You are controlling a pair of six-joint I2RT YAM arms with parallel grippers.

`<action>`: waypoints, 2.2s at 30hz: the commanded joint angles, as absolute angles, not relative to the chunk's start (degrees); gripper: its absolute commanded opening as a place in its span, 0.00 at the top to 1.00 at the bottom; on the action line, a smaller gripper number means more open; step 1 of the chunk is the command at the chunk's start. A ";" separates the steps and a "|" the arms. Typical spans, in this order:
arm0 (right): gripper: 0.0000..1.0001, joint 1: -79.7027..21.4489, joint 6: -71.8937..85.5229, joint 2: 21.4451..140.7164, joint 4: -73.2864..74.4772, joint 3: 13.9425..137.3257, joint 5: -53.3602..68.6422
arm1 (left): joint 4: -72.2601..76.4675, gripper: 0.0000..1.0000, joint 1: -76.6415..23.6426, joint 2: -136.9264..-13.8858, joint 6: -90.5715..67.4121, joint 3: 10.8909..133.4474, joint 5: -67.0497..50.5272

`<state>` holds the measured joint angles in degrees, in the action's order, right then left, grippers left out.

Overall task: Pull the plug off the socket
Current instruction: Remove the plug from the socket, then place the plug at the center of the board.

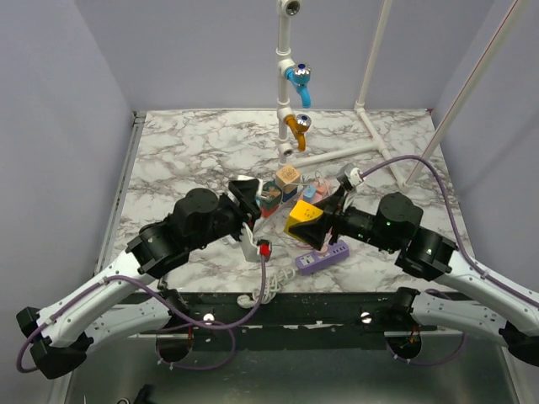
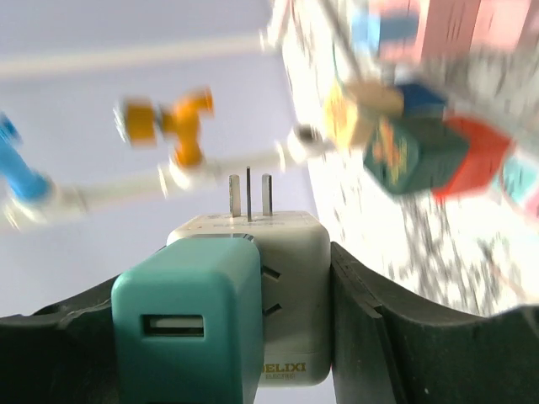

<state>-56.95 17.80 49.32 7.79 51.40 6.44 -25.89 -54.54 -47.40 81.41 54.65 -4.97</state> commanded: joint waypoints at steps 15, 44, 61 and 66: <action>0.99 -57.06 23.22 46.99 22.64 55.08 -22.32 | -30.15 1.00 -48.52 -39.90 82.12 53.70 -1.16; 0.99 -12.70 46.54 71.21 24.87 44.62 -23.69 | -35.94 1.00 -48.71 -34.14 82.49 52.56 -13.32; 0.28 -12.70 51.13 69.34 25.70 35.89 -24.60 | -33.76 1.00 -49.05 -34.22 83.33 51.94 -20.79; 0.12 -12.67 47.11 63.02 27.69 39.40 -22.32 | -30.72 1.00 -49.14 -33.10 82.44 50.82 -22.34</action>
